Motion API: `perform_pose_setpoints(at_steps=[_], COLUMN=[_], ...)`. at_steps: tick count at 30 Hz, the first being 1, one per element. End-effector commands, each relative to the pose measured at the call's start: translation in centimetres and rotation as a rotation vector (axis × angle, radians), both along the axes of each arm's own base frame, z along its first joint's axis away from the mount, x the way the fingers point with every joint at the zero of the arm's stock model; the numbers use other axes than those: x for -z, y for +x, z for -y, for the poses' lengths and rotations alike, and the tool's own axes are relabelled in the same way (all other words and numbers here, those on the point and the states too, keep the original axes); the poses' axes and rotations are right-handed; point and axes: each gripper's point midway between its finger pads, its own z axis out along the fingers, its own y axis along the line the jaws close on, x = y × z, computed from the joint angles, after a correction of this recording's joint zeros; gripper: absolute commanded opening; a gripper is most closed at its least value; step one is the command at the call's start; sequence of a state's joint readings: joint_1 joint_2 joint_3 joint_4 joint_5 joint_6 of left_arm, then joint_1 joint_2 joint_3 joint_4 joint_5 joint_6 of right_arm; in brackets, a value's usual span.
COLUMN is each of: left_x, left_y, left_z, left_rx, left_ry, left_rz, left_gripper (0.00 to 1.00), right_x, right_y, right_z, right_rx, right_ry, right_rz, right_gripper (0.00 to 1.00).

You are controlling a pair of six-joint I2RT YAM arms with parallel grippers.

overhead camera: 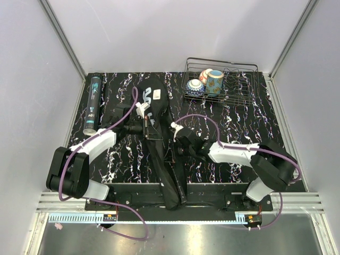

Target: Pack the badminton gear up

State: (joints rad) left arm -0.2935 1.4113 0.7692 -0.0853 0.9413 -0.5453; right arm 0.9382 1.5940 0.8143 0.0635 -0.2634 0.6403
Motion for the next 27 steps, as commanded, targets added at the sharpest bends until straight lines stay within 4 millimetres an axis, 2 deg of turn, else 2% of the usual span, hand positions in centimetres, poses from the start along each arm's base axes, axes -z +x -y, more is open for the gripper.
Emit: perform_pose_setpoints(at_steps=[1, 2, 4, 5, 9, 10, 11, 13, 14, 16, 17, 19, 20, 21, 22, 23, 25, 27], left_x=[-2.9, -2.9, -3.2, -3.4, -4.7, -4.6, -5.5, -5.8, -6.7, -6.6, -6.4, -5.5, -4.1, -3.1, -2.9, -1.6, -0.7, 0.1], left_y=[0.3, 0.2, -0.1, 0.0, -0.4, -0.6, -0.4, -0.8, -0.6, -0.8, -0.8, -0.5, -0.6, 0.0, 0.6, 0.1, 1.1, 1.5], left_z=[0.9, 0.9, 1.1, 1.1, 1.7, 1.8, 2.3, 2.6, 2.8, 2.8, 2.8, 2.7, 2.2, 1.9, 1.7, 1.1, 0.5, -0.1], left_rx=[0.06, 0.067, 0.087, 0.091, 0.121, 0.12, 0.115, 0.132, 0.131, 0.141, 0.141, 0.136, 0.111, 0.073, 0.078, 0.058, 0.025, -0.003], left_ry=[-0.058, -0.061, -0.078, -0.085, -0.16, -0.173, -0.205, -0.247, -0.279, -0.294, -0.292, -0.261, -0.213, -0.161, -0.112, -0.053, 0.017, 0.047], left_rz=[0.094, 0.094, 0.088, 0.094, 0.1, 0.089, 0.1, 0.084, 0.09, 0.073, 0.061, 0.08, 0.006, 0.004, 0.067, -0.006, 0.009, -0.013], left_gripper=[0.0, 0.0, 0.0, 0.0, 0.0, 0.0, 0.0, 0.0, 0.0, 0.0, 0.0, 0.0, 0.0, 0.0, 0.0, 0.0, 0.0, 0.0], right_x=[-8.1, -9.3, -9.8, -10.1, -8.9, -8.6, -8.3, -8.5, -7.5, -6.8, -5.7, -5.5, -4.9, -4.9, -5.6, -5.4, -6.6, -6.6], right_y=[5.7, 6.8, 7.8, 9.2, 11.6, 11.4, 12.0, 11.4, 11.6, 11.9, 11.7, 11.3, 10.6, 10.2, 9.3, 8.7, 6.9, 6.1], right_z=[-1.4, -1.0, -0.6, 0.2, 0.4, -0.2, -0.3, -1.3, -2.3, -3.4, -4.1, -4.1, -3.7, -3.4, -3.2, -2.6, -2.0, -0.6], right_rx=[0.216, 0.257, 0.29, 0.341, 0.463, 0.484, 0.582, 0.668, 0.684, 0.693, 0.678, 0.658, 0.645, 0.632, 0.581, 0.545, 0.444, 0.393], right_ry=[0.111, 0.085, 0.052, 0.003, -0.037, -0.03, -0.022, -0.033, -0.059, -0.068, -0.082, -0.086, -0.087, -0.08, -0.068, -0.086, -0.076, -0.096], right_rz=[0.31, 0.376, 0.427, 0.478, 0.524, 0.515, 0.514, 0.576, 0.595, 0.609, 0.611, 0.609, 0.588, 0.576, 0.541, 0.526, 0.483, 0.442], right_gripper=[0.0, 0.0, 0.0, 0.0, 0.0, 0.0, 0.0, 0.0, 0.0, 0.0, 0.0, 0.0, 0.01, 0.19, 0.26, 0.3, 0.48, 0.52])
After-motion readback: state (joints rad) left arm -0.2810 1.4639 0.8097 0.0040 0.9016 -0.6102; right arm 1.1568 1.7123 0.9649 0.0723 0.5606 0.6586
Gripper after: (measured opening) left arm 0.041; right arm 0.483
